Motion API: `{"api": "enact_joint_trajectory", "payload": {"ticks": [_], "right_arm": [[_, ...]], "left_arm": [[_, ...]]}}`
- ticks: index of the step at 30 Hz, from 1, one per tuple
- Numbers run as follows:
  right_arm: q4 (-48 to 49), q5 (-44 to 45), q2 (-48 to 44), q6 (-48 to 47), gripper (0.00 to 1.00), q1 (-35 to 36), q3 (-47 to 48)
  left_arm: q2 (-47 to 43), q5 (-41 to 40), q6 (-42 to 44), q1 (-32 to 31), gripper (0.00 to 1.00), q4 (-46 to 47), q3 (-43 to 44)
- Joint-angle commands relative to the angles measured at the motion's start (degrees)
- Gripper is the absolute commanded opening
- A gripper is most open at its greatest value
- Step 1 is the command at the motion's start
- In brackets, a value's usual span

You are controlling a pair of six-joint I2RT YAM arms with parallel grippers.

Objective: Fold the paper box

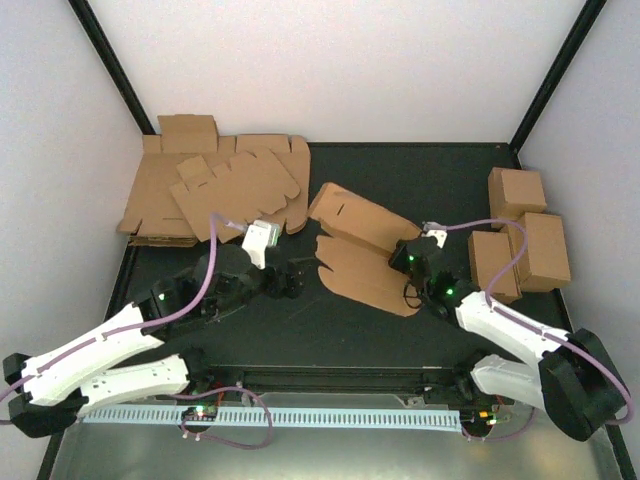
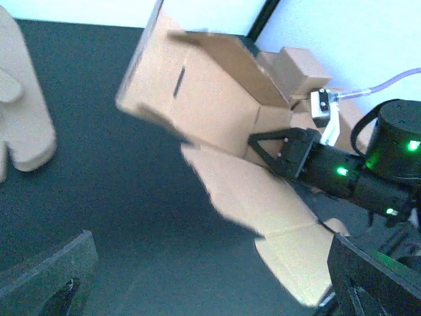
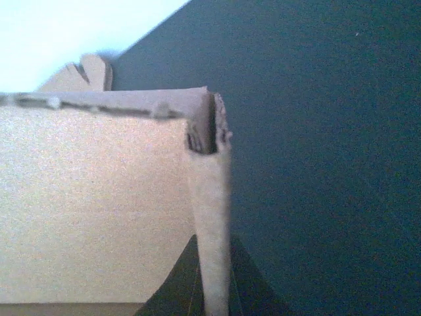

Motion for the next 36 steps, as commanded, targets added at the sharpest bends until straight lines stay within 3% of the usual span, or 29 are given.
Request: {"api": "enact_joint_trajectory", "payload": {"ticks": [1,10,14,20,31,33,36], "right_arm": [[5.4,7.1,-3.0,8.1,0.02,0.1,-0.9],[9.5,7.4,-5.7,7.7,0.02,0.1,-2.4],[14.0,6.1,-7.3,6.7,0.02,0.1,-5.0],[11.0,7.5,-8.0,11.2,0.02,0.0,-4.9],[10.3,10.0,-9.1,12.2,0.02,0.1,-5.1],[10.2,10.1,-8.9,12.2,0.02,0.1,-5.1],[10.0,10.9,-8.7,12.3,0.02,0.1,-5.1]], "left_arm": [[-3.2,7.4,-8.5,0.2,0.99,12.5,-5.2],[-5.9,10.6,-11.5,0.2,0.99,26.8,-14.0],[-3.6,13.5,-11.8,0.2,0.99,31.0,-15.4],[1.4,19.1,-11.2,0.2,0.99,38.0,-15.6],[8.5,19.1,-14.7,0.2,0.98,48.1,-15.9],[9.5,18.7,-14.9,0.2,0.93,47.4,-14.9],[10.3,17.3,-15.9,0.2,0.73,44.8,-13.9]]}}
